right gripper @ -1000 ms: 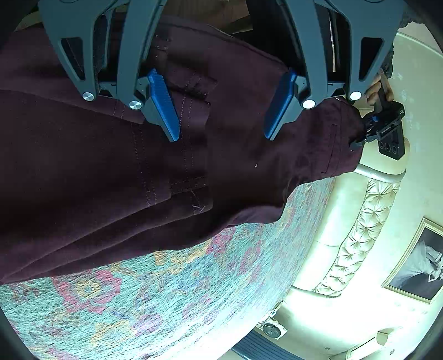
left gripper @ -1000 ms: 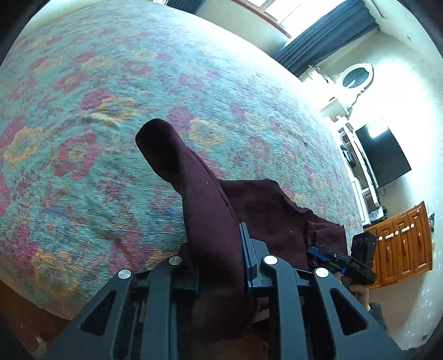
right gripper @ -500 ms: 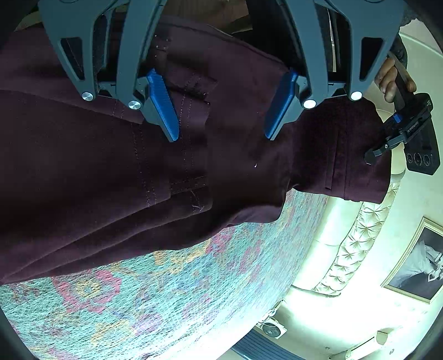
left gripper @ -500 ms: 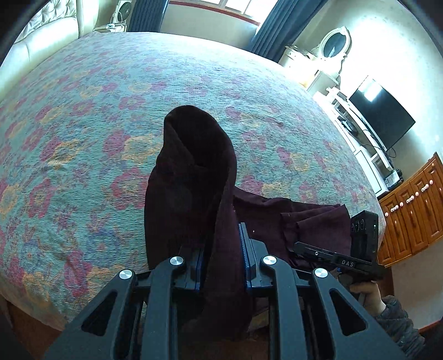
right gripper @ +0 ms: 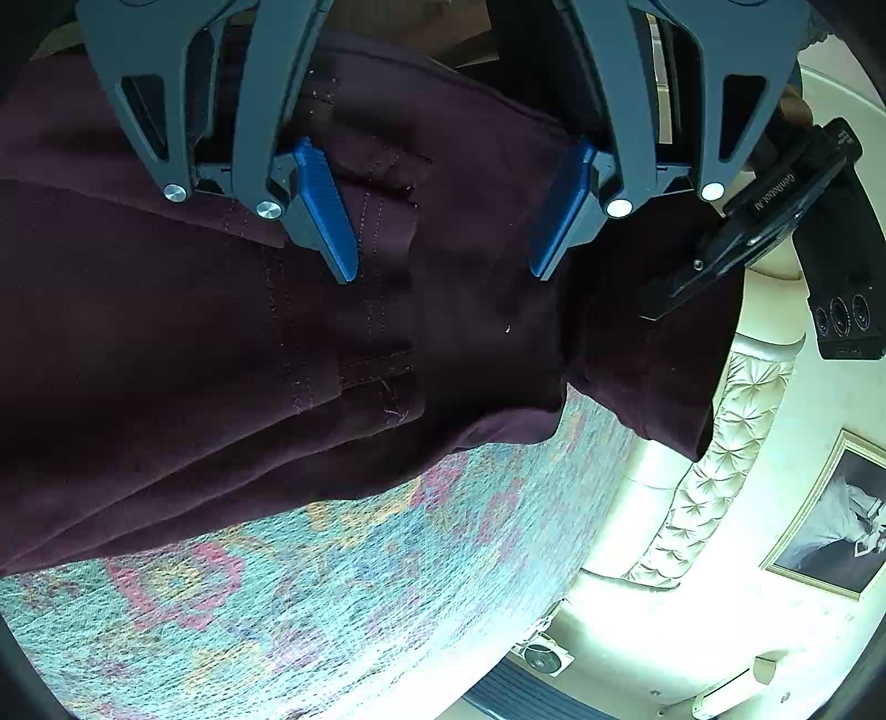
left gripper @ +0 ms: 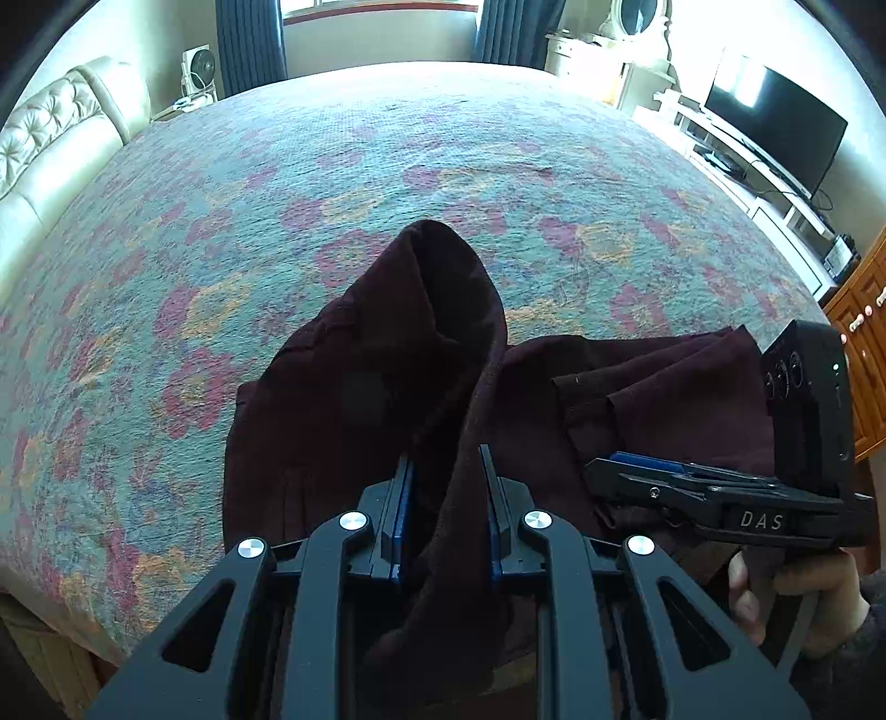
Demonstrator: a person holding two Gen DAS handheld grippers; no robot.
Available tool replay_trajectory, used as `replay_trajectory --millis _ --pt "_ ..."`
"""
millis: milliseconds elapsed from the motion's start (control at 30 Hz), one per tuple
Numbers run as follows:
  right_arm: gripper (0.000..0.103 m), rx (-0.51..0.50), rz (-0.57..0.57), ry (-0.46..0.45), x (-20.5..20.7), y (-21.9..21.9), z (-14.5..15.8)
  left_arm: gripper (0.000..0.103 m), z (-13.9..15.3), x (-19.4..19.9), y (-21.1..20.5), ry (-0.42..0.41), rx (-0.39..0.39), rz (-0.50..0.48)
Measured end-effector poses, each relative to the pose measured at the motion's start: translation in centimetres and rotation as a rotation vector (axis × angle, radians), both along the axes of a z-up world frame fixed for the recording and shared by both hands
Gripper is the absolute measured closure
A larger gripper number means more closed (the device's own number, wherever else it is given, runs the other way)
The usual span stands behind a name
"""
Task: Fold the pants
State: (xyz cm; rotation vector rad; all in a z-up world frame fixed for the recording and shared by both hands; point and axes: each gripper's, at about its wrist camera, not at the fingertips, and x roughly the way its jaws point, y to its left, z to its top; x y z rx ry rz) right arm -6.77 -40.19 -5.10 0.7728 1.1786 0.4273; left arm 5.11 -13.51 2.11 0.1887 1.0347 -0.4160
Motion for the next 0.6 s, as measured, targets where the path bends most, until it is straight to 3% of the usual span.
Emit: replay_trajectory --millis 600 --pt "0.038 0.080 -0.035 0.020 0.2 -1.7 -0.6 0.084 -3.6 -1.2 -4.9 -0.073 0.183 -0.025"
